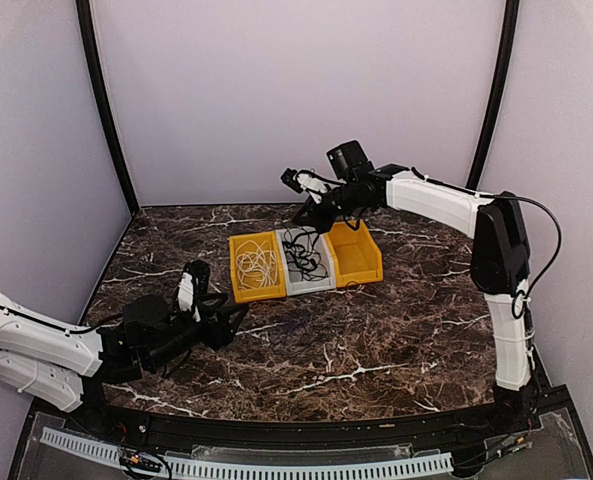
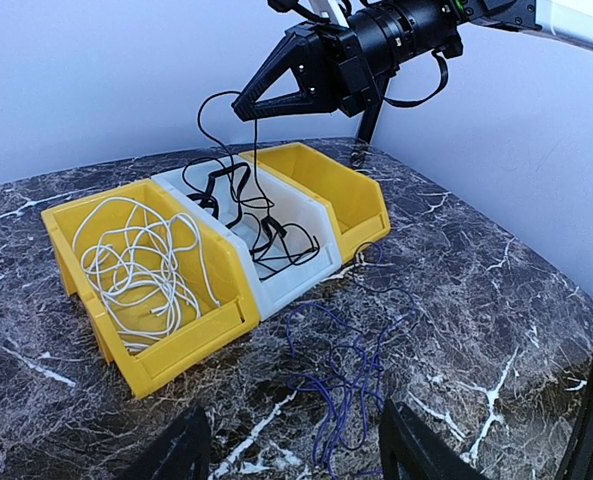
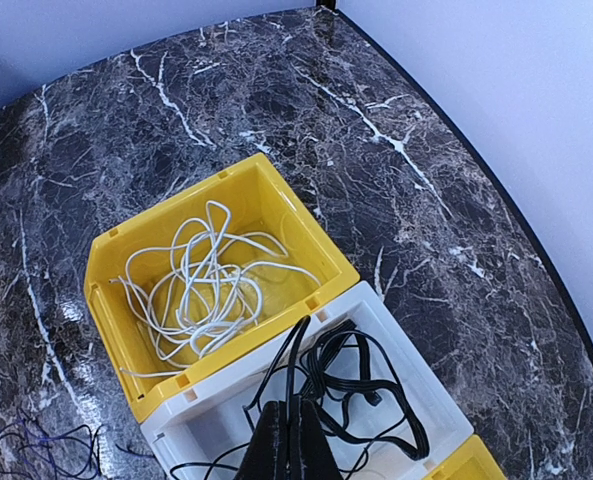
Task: Untangle the cables
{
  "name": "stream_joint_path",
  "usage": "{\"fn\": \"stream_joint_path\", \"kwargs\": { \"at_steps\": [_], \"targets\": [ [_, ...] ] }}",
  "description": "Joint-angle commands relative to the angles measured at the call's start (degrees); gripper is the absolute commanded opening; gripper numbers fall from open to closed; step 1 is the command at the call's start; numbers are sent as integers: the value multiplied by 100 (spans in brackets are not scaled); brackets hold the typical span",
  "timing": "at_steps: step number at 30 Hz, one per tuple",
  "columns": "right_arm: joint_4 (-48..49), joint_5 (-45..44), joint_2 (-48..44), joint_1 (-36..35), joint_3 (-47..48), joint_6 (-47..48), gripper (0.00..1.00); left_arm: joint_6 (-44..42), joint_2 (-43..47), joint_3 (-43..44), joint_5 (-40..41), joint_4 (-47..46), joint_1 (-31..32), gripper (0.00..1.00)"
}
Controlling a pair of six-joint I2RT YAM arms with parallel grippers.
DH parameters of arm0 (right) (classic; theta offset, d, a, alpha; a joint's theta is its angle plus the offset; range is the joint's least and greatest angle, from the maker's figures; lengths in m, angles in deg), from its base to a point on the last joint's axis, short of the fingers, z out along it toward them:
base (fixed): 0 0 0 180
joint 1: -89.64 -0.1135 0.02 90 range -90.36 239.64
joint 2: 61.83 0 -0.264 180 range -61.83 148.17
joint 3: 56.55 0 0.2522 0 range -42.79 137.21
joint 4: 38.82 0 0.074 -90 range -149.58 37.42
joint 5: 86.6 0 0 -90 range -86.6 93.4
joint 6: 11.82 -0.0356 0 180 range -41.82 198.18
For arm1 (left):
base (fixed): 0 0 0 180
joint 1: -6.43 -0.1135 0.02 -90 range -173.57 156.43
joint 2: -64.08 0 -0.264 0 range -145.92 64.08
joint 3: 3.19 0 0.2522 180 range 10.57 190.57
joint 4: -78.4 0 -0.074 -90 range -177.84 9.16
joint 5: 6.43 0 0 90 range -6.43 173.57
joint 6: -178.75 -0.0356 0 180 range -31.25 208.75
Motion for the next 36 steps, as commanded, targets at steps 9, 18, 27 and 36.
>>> {"fn": "stream_joint_path", "kwargs": {
  "at_steps": [9,18,27,36],
  "targets": [
    [1357,-773,-93,39,-306,-51,0,8,187,-81,85,150,18,60],
    [1562,-849,43,39,-933,126,0,113,451,-134,88,370,18,60],
    [1353,-806,-152,28,-1675,348,0,-10,492,-132,148,359,18,60],
    [922,-895,-110,-94,-1523,395,0,7,386,-76,44,330,18,61]
  ]
}}
